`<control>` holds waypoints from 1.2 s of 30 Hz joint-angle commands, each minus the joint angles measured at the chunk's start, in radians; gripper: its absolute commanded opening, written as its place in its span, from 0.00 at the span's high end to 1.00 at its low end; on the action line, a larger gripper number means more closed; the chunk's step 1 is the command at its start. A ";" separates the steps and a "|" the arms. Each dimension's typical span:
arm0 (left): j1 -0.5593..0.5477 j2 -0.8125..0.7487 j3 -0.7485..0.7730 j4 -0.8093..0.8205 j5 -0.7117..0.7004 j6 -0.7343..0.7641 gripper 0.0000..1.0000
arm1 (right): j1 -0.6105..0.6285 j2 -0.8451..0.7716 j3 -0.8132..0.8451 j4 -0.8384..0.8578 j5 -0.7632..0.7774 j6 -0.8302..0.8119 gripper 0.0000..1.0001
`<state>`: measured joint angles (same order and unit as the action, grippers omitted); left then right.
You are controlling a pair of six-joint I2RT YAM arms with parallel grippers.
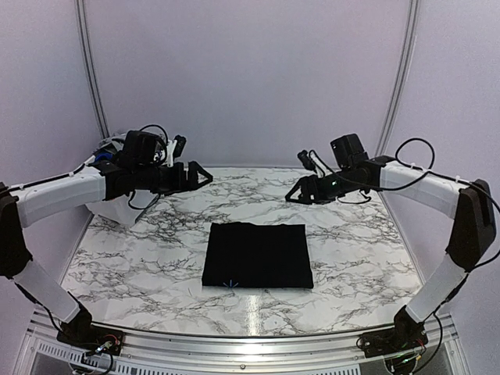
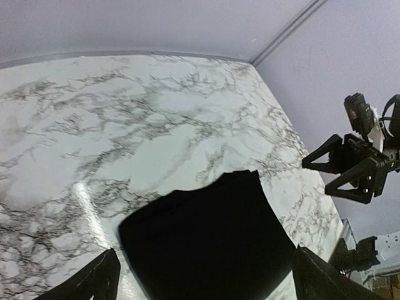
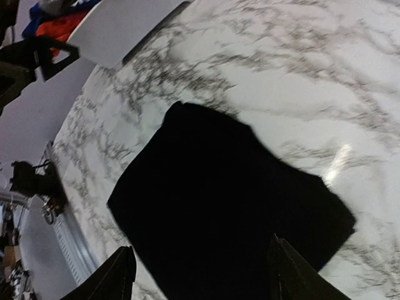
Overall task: Fold and stack the mixed laundry pile
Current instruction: Adjust the square-folded T-shirt at the center of the board, then smooth out the square-folded T-shirt at the center of the board.
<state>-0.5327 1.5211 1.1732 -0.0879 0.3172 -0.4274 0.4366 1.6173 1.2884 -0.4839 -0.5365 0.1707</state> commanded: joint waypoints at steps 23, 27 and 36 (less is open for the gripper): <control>-0.192 0.342 -0.312 0.297 0.176 -0.200 0.01 | 0.062 0.179 -0.651 0.622 -0.348 0.421 0.35; -0.183 0.220 -0.265 0.181 0.111 -0.079 0.01 | 0.054 0.018 -0.569 0.494 -0.336 0.369 0.34; -0.361 0.133 -0.021 -0.088 -0.163 0.304 0.01 | -0.102 -0.347 -0.710 0.345 -0.283 0.447 0.35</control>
<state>-0.7818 1.6520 1.0260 -0.0322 0.3111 -0.3603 0.4084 1.3750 0.6529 -0.0395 -0.8814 0.5755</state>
